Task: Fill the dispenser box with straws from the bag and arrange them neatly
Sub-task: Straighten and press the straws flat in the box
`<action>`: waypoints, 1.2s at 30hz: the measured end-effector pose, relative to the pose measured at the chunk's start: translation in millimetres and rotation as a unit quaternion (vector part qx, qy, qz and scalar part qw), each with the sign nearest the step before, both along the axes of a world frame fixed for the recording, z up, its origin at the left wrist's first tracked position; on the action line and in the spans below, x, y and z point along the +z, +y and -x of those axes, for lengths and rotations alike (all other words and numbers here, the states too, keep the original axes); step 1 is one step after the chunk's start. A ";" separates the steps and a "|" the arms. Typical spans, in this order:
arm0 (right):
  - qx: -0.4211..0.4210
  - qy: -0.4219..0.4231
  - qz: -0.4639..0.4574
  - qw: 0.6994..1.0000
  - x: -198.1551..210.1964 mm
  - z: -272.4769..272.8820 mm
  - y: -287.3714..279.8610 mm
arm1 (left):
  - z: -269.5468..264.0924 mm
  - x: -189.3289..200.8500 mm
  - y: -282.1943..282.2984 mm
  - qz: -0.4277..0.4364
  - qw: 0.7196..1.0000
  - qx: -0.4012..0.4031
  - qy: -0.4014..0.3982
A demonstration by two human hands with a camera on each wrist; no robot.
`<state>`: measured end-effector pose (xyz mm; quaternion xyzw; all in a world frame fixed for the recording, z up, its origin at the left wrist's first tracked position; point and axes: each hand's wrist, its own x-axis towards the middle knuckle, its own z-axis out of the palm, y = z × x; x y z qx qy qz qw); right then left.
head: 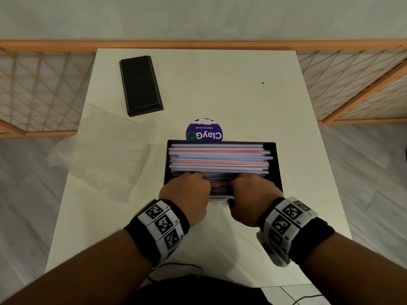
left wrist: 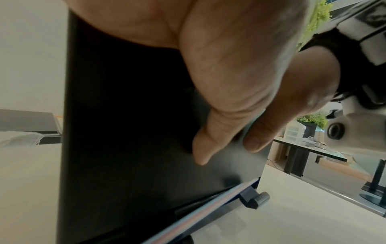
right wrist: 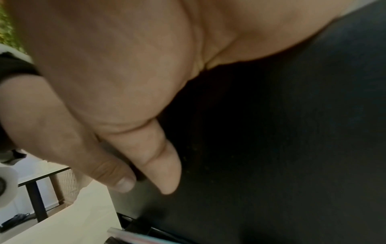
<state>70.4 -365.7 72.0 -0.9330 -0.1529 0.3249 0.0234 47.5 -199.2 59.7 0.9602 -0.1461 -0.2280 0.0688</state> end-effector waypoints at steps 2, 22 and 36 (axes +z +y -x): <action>-0.004 0.000 -0.006 1.000 0.8 -1.7 0.3 | 0.2 0.3 0.1 0.002 1.000 -0.005 -0.013; 0.025 -0.027 -0.004 0.999 -2.5 -1.4 2.1 | -2.3 5.4 -3.3 -0.002 1.000 0.022 0.010; 0.014 0.022 0.000 1.000 0.7 -7.9 1.9 | -5.3 2.8 -2.9 -0.008 1.000 0.010 0.022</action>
